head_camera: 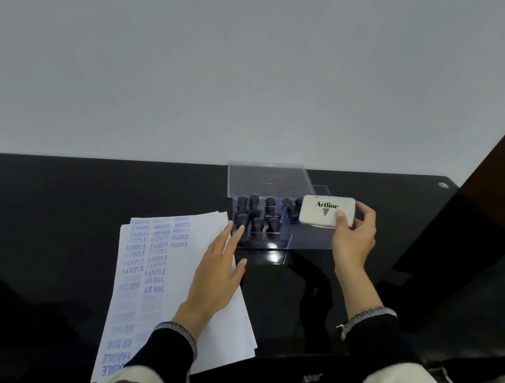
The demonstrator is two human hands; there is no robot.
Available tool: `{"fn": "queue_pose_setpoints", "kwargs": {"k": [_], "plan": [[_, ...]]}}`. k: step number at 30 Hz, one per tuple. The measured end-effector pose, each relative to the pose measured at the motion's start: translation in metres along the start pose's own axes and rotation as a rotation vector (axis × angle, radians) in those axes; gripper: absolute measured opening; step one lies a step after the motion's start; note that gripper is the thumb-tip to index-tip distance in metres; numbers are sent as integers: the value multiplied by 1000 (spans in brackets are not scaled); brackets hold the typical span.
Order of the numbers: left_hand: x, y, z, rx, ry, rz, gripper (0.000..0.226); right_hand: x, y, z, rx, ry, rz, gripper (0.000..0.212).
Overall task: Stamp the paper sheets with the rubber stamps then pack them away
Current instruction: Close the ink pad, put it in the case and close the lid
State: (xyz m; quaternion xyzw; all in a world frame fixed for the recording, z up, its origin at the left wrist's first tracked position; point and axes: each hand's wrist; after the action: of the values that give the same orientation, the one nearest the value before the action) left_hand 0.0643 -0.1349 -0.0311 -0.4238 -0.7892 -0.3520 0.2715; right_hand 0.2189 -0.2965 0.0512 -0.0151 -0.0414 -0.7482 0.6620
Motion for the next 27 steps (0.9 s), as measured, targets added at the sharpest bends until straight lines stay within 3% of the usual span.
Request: {"fn": "queue_pose_setpoints", "kwargs": {"k": [5, 17, 23, 27], "plan": [[-3, 1, 3, -11, 40, -26, 66, -7, 18, -4, 143, -238, 19, 36], [-5, 1, 3, 1, 24, -26, 67, -33, 23, -13, 135, -643, 145, 29], [-6, 0, 2, 1, 27, -38, 67, -34, 17, -23, 222, -948, 6, 28], [-6, 0, 3, 0, 31, -37, 67, -26, 18, -29, 290, -1172, 19, 41]]}}
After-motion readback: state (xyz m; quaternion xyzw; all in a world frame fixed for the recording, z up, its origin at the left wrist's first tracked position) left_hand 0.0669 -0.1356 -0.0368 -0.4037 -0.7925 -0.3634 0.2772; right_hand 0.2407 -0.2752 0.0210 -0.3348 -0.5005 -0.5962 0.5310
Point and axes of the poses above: each hand's wrist, its own y-axis towards the middle knuckle, its own x-axis out of the back of the hand, z = x × y, and after that the axes turned 5 degrees about -x, right-handed
